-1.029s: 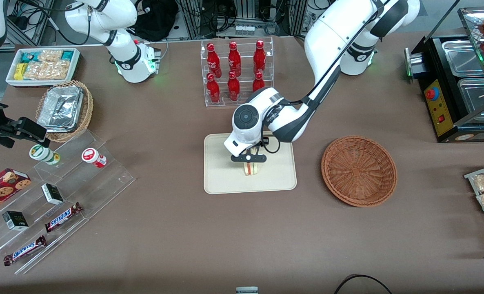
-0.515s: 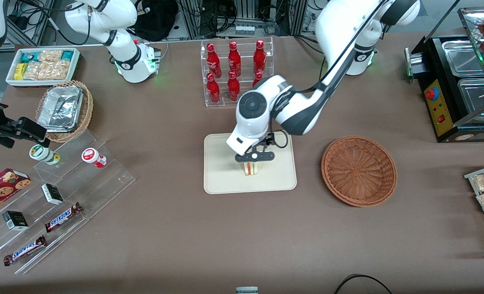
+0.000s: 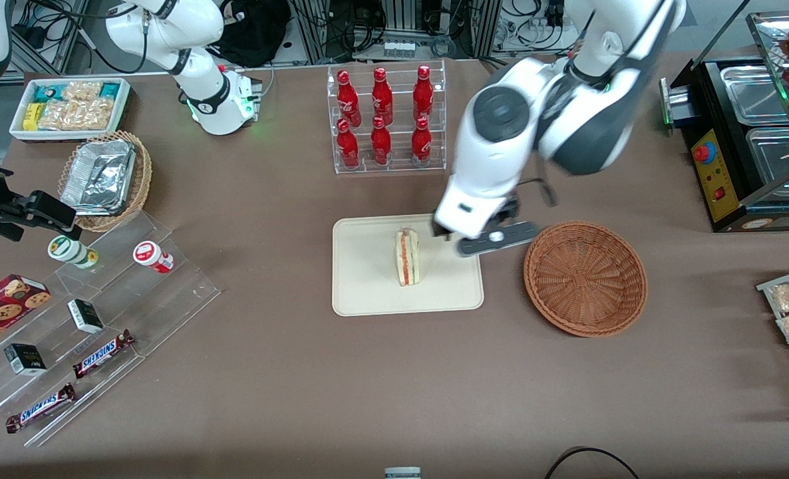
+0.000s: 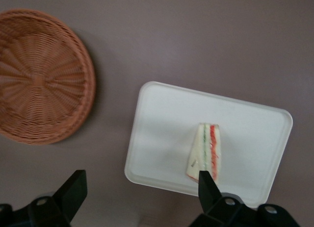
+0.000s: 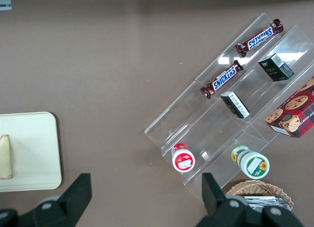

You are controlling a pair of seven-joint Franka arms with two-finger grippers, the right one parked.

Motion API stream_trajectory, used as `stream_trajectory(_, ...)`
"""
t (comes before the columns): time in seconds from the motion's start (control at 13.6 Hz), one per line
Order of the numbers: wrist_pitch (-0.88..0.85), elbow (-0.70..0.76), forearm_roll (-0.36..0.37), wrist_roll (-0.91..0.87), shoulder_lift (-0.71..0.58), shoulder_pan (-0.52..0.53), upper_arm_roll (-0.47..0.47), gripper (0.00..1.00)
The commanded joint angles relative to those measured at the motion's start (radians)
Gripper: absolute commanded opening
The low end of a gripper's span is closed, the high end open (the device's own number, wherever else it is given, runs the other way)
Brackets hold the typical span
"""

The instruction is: Place sandwich from basket to tray

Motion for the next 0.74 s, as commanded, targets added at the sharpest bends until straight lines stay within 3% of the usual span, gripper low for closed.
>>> stream_trajectory(0.0, -0.062, -0.027, 0.002, 0.070, -0.064, 0.086, -0.007, 1.00)
stream_trajectory(0.37, -0.283, -0.029, -0.022, 0.404, -0.169, 0.281, -0.009, 1.00)
stream_trajectory(0.66, -0.360, -0.047, -0.044, 0.644, -0.228, 0.402, -0.007, 1.00)
